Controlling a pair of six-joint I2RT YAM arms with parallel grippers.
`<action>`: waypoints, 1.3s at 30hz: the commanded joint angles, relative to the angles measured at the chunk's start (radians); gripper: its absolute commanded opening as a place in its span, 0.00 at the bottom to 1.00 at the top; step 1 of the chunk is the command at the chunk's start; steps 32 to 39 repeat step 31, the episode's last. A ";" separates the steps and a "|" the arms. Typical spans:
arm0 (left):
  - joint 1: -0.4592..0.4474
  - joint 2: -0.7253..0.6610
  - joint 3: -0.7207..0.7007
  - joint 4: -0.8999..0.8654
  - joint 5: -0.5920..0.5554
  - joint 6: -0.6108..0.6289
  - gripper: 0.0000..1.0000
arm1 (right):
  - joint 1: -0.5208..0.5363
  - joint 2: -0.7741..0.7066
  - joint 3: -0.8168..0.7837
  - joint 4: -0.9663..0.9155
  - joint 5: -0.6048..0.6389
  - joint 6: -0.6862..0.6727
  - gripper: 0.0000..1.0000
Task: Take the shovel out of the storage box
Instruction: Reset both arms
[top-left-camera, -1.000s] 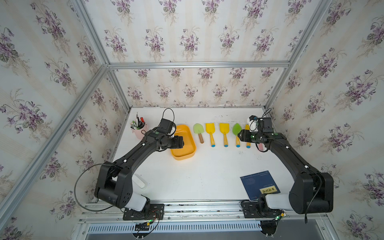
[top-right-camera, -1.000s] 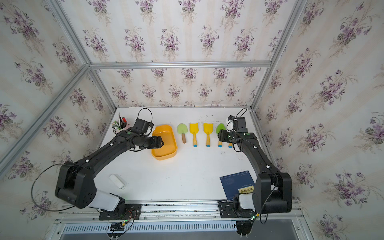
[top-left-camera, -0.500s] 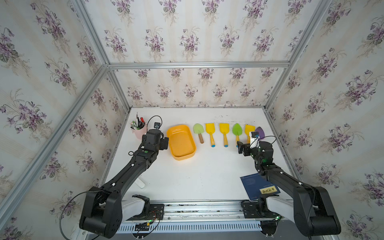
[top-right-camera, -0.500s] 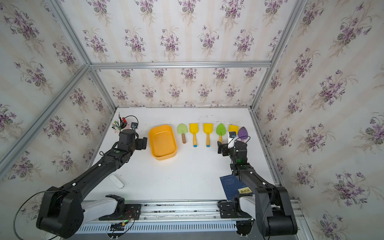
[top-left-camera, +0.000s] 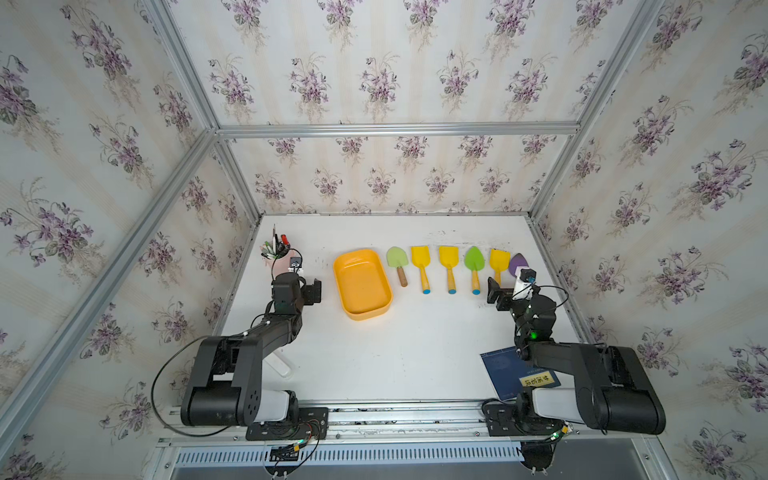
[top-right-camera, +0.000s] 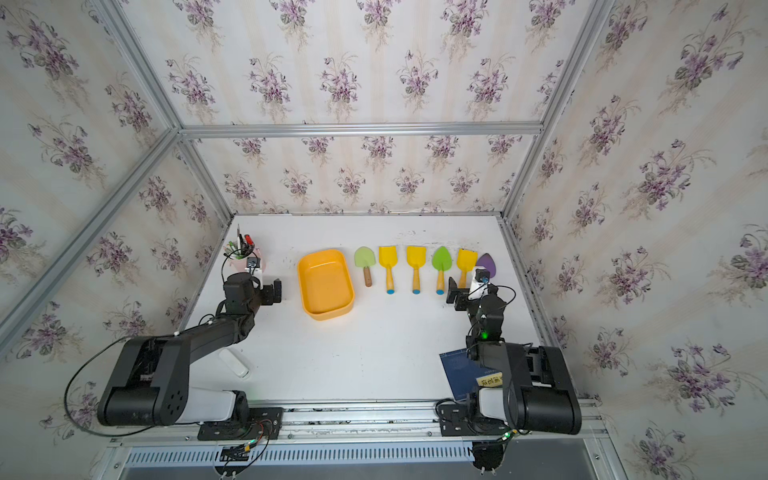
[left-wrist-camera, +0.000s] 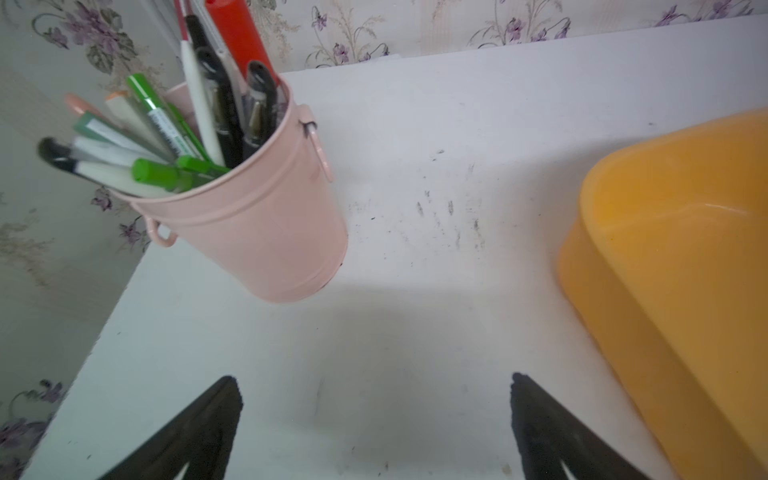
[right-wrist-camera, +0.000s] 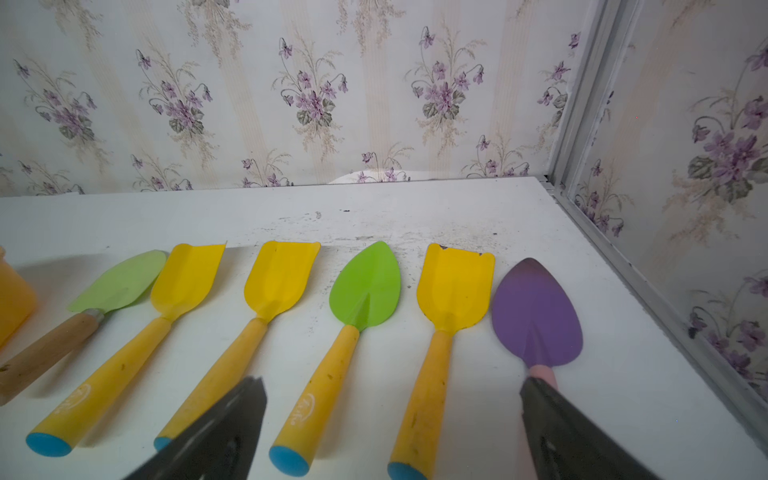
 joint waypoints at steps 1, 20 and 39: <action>0.003 0.018 -0.004 0.096 0.065 0.002 1.00 | 0.001 0.085 0.014 0.155 -0.038 0.040 1.00; -0.008 0.036 0.003 0.099 0.064 0.019 1.00 | 0.078 0.140 0.050 0.125 0.152 0.011 1.00; -0.008 0.034 0.003 0.102 0.064 0.021 1.00 | 0.078 0.141 0.049 0.126 0.150 0.011 1.00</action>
